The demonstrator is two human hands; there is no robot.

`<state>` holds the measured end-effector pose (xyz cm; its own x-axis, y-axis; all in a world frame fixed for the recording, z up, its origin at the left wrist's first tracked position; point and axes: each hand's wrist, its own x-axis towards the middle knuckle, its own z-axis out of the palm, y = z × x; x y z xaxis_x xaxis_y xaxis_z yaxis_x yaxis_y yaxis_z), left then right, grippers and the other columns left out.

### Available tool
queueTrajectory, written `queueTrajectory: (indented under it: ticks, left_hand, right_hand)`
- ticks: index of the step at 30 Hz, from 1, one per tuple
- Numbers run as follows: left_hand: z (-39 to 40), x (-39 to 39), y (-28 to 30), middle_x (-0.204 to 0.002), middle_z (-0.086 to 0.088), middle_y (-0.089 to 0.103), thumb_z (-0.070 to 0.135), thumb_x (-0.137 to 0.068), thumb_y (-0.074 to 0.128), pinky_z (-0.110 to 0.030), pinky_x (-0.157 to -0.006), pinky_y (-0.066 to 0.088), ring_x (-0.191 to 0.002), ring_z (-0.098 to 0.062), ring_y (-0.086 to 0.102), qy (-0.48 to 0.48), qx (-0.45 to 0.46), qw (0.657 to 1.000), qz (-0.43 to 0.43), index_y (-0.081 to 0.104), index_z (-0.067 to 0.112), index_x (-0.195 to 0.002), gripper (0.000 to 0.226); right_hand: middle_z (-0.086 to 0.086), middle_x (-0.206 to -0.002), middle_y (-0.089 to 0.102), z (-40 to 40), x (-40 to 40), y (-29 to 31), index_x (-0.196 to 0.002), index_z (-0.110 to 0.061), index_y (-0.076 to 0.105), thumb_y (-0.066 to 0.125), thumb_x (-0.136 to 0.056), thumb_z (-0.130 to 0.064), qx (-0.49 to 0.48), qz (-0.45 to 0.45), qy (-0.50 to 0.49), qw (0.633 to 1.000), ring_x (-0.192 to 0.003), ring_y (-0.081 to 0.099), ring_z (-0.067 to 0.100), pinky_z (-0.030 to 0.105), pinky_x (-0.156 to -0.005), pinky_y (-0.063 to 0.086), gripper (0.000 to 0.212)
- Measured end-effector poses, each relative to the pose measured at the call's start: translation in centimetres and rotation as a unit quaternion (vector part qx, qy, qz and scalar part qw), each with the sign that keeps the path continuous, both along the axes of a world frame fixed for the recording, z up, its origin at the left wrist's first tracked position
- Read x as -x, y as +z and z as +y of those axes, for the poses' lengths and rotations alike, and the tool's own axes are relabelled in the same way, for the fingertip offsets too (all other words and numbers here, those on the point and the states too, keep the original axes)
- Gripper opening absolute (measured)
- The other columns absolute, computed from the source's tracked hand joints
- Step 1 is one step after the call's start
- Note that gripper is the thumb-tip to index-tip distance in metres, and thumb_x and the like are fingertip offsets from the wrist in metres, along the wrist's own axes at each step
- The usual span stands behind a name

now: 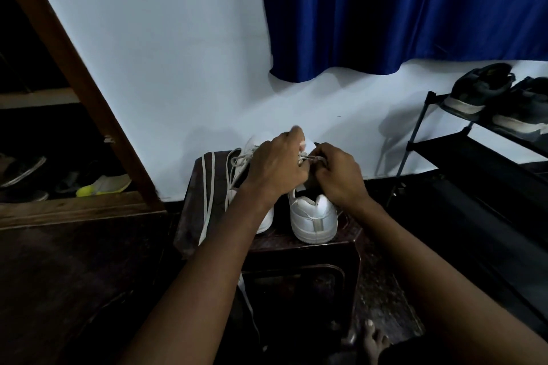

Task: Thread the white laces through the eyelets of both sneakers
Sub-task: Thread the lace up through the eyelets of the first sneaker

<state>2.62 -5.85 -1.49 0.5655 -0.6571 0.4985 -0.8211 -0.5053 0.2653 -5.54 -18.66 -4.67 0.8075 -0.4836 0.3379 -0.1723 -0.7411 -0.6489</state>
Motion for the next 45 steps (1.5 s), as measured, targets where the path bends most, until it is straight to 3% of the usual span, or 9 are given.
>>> queueTrajectory:
  ticks: [3,8,13,19,25,32,37,41,45]
  left_hand:
    - [-0.1,-0.5,0.0,-0.081,0.006,0.052,0.022,-0.078,0.074,-0.039,-0.063,0.051,-0.069,-0.025,0.059,0.013,0.056,0.998,0.036,0.049,0.021,-0.069,0.026]
    - [-0.1,-0.6,2.1,-0.053,0.002,0.052,0.037,-0.092,0.073,-0.032,-0.058,0.046,-0.052,-0.016,0.062,0.012,0.289,0.931,0.222,0.046,0.012,-0.063,0.047]
    - [0.9,-0.5,1.9,-0.053,0.005,0.043,0.063,-0.099,0.053,-0.03,-0.054,0.03,-0.051,-0.014,0.043,0.075,0.079,0.994,0.007,0.037,0.017,-0.054,0.066]
    - [0.0,-0.3,1.6,-0.056,0.001,0.055,0.066,-0.1,0.048,-0.037,-0.06,0.048,-0.058,-0.018,0.057,0.044,0.214,0.961,0.17,0.047,0.017,-0.063,0.061]
    - [0.6,-0.7,0.8,-0.063,0.006,0.062,0.081,-0.091,0.041,-0.034,-0.062,0.046,-0.066,-0.016,0.063,-0.012,-0.01,0.993,0.113,0.062,0.032,-0.095,0.053]
    - [0.1,-0.3,1.2,-0.062,0.0,0.056,0.038,-0.094,0.053,-0.039,-0.06,0.049,-0.061,-0.019,0.055,-0.018,0.149,0.985,0.09,0.054,0.013,-0.064,0.039]
    - [0.2,-0.2,2.1,-0.073,0.008,0.064,0.014,-0.091,0.052,-0.026,-0.064,0.044,-0.065,-0.01,0.057,-0.06,0.388,0.872,0.292,0.07,0.008,-0.074,0.025]
    - [0.8,-0.7,1.9,-0.074,-0.01,0.069,0.029,-0.098,0.061,-0.028,-0.064,0.044,-0.061,-0.012,0.06,-0.078,0.311,0.897,0.305,0.066,0.021,-0.074,0.026]
    - [1.2,-1.0,2.0,-0.081,0.0,0.072,0.033,-0.097,0.074,-0.025,-0.064,0.049,-0.063,-0.011,0.065,-0.148,0.228,0.887,0.374,0.059,0.021,-0.11,0.023]
  right_hand:
    - [0.005,-0.091,0.072,-0.2,0.0,0.0,-0.099,-0.013,0.065,0.057,-0.092,-0.015,0.02,-0.013,-0.023,0.999,-0.085,0.063,0.03,0.035,-0.068,0.038,0.011]
    - [0.001,-0.09,0.072,-0.1,0.2,0.0,-0.109,-0.024,0.059,0.064,-0.095,-0.026,0.052,-0.031,-0.017,0.998,-0.086,0.066,0.032,0.038,-0.07,0.045,0.015]
    - [-0.002,-0.099,0.07,0.1,0.6,0.5,-0.106,-0.03,0.073,0.06,-0.091,-0.019,0.099,-0.05,0.012,0.994,-0.085,0.067,0.027,0.033,-0.067,0.045,0.022]
    - [-0.005,-0.103,0.054,0.0,-0.1,0.4,-0.094,-0.025,0.065,0.064,-0.089,-0.01,0.06,-0.118,0.051,0.99,-0.091,0.06,0.019,0.044,-0.078,0.051,0.016]
    - [0.008,-0.087,0.067,0.7,0.5,1.7,-0.098,-0.014,0.062,0.052,-0.095,-0.004,-0.205,-0.209,0.126,0.948,-0.077,0.067,0.033,0.045,-0.065,0.058,0.014]
    - [-0.005,-0.086,0.073,-0.3,0.0,1.2,-0.098,-0.02,0.072,0.07,-0.086,-0.011,-0.095,-0.168,0.104,0.976,-0.079,0.068,0.018,0.038,-0.069,0.055,0.015]
    - [-0.004,-0.083,0.073,-0.3,-0.2,0.7,-0.086,-0.016,0.078,0.072,-0.092,-0.021,0.005,-0.145,0.067,0.987,-0.077,0.06,0.013,0.044,-0.074,0.051,0.01]
    - [-0.009,-0.085,0.075,0.3,0.2,2.0,-0.092,-0.018,0.082,0.074,-0.093,-0.017,-0.054,-0.234,0.071,0.968,-0.087,0.063,0.017,0.037,-0.076,0.051,0.008]
    - [0.007,-0.089,0.073,0.0,0.6,3.1,-0.097,-0.006,0.081,0.078,-0.089,-0.006,-0.159,-0.299,0.118,0.934,-0.084,0.069,0.016,0.031,-0.074,0.054,0.009]
